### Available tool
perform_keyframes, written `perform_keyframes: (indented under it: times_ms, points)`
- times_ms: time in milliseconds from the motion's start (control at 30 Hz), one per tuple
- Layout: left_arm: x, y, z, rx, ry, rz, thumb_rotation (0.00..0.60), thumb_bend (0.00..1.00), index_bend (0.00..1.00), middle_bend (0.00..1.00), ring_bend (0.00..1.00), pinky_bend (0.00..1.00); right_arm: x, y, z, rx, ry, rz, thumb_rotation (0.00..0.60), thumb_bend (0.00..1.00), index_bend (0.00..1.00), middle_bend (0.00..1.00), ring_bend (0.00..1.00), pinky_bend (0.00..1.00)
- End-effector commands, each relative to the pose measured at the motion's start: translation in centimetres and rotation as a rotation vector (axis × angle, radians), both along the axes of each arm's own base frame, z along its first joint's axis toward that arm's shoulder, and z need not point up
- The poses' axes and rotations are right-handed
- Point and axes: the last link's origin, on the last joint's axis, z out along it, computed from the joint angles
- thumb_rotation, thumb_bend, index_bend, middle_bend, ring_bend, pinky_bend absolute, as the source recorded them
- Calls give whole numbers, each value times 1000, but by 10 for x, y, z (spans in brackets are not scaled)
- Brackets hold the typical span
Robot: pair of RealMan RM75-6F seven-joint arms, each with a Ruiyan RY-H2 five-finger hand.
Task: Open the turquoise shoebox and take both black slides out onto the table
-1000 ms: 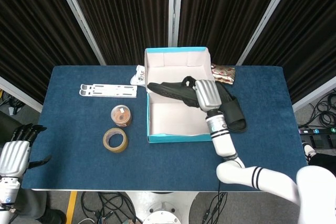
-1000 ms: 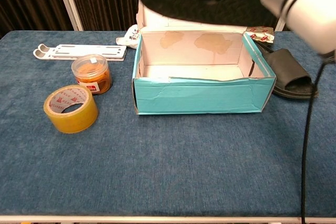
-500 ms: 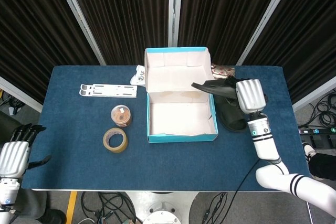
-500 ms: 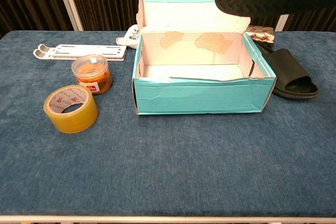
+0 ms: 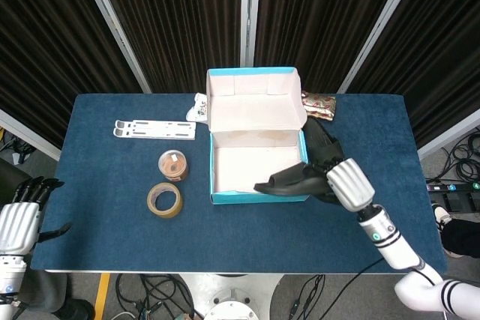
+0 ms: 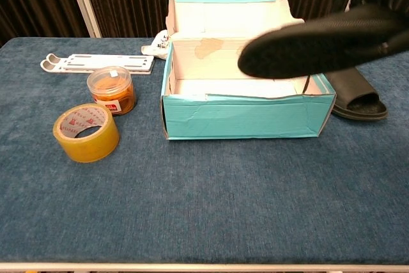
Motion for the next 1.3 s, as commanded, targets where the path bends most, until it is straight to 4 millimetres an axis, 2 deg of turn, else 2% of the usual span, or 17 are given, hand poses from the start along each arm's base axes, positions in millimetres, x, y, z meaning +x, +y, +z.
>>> perform_keyframes:
  times_ms: [33, 200, 267, 467, 700, 767, 867, 933, 1000, 1067, 1100, 1133, 1200, 1300]
  points:
    - [1, 1, 0, 0, 0, -2, 600, 11, 221, 183, 105, 106, -7, 25, -5, 11, 18, 20, 600, 713, 753, 643, 655, 663]
    - [2, 5, 0, -4, 1, -11, 600, 11, 221, 183, 106, 106, -11, 42, -16, -2, 23, 61, 600, 710, 748, 642, 641, 641]
    - [3, 6, -1, -7, 0, -12, 600, 11, 221, 183, 105, 106, -11, 46, -26, 11, 22, 71, 600, 705, 744, 642, 631, 629]
    - [5, 7, -1, -6, 2, -19, 600, 11, 221, 183, 105, 106, -8, 42, -58, 27, 39, 114, 600, 694, 728, 641, 598, 575]
    - [4, 6, -1, -10, 4, -11, 600, 11, 220, 183, 105, 106, -1, 37, -90, -31, 97, 246, 600, 692, 696, 618, 541, 500]
    - [4, 6, -1, -11, 5, -9, 600, 11, 221, 183, 105, 106, -1, 38, -100, -17, 109, 258, 600, 679, 660, 587, 506, 460]
    - [4, 7, 0, -11, 5, -5, 600, 11, 221, 183, 105, 106, -6, 40, -110, -15, 157, 269, 600, 631, 506, 470, 385, 322]
    - [3, 7, -1, -14, 5, -4, 600, 11, 221, 183, 105, 106, -9, 42, -117, 1, 177, 253, 600, 574, 376, 381, 296, 244]
    - [4, 7, -1, -15, 4, -6, 600, 11, 221, 183, 105, 106, -13, 44, -121, 13, 205, 235, 600, 426, 150, 224, 132, 124]
    - [4, 7, -1, -15, 5, -6, 600, 11, 220, 183, 105, 106, -16, 44, -120, 22, 217, 222, 600, 318, 18, 89, 22, 37]
    - [4, 7, -1, -13, 4, -7, 600, 11, 220, 183, 105, 106, -18, 44, -119, 20, 227, 211, 600, 260, 0, 39, 2, 13]
    - [4, 7, -1, -13, 5, -7, 600, 11, 220, 183, 105, 106, -19, 44, -118, 16, 238, 203, 600, 217, 0, 18, 0, 5]
    - [4, 8, -1, -12, 4, -8, 600, 11, 221, 183, 105, 106, -22, 44, -114, 14, 253, 185, 600, 65, 0, 0, 0, 0]
    - [4, 7, -1, -14, 4, -12, 600, 11, 220, 183, 105, 106, -26, 46, -108, 20, 287, 158, 600, 0, 0, 0, 0, 0]
